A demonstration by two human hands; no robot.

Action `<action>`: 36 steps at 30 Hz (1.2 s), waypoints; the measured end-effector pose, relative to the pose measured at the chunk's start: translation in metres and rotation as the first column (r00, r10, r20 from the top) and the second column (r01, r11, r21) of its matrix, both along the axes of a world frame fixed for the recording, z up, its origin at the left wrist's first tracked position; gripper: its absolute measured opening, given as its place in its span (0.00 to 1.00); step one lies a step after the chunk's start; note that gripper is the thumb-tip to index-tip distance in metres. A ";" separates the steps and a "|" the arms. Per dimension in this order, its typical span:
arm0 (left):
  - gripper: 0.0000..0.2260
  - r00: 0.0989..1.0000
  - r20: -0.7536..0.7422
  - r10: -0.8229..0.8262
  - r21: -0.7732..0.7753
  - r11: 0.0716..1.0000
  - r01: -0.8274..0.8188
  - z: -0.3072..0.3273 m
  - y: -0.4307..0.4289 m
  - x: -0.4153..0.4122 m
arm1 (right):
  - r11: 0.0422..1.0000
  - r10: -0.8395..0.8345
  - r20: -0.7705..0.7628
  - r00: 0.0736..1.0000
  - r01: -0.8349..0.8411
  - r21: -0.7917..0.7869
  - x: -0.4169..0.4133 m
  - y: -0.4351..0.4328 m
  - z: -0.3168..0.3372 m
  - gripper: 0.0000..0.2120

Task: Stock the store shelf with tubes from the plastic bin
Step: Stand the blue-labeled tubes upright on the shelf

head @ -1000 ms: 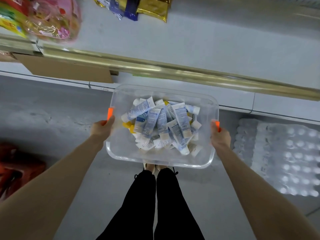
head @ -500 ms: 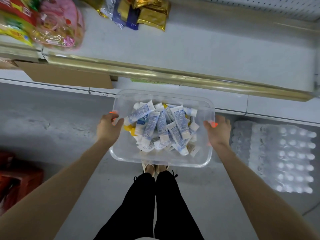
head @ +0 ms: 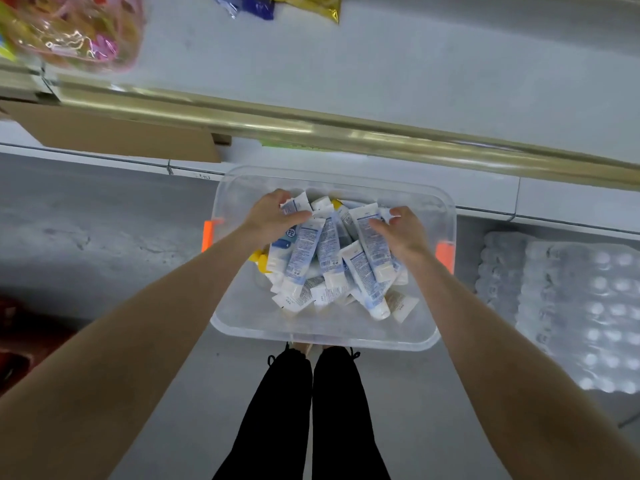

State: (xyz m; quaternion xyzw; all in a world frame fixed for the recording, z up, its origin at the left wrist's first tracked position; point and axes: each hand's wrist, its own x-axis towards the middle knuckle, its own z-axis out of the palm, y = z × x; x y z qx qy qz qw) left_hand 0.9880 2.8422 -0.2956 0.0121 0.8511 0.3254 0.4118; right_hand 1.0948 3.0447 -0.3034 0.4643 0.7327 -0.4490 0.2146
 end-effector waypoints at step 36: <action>0.07 0.929 -0.368 -0.050 0.188 0.974 0.127 0.180 -0.008 0.020 | 0.928 0.348 -0.311 0.884 -0.278 0.248 0.026 0.017 0.193 0.08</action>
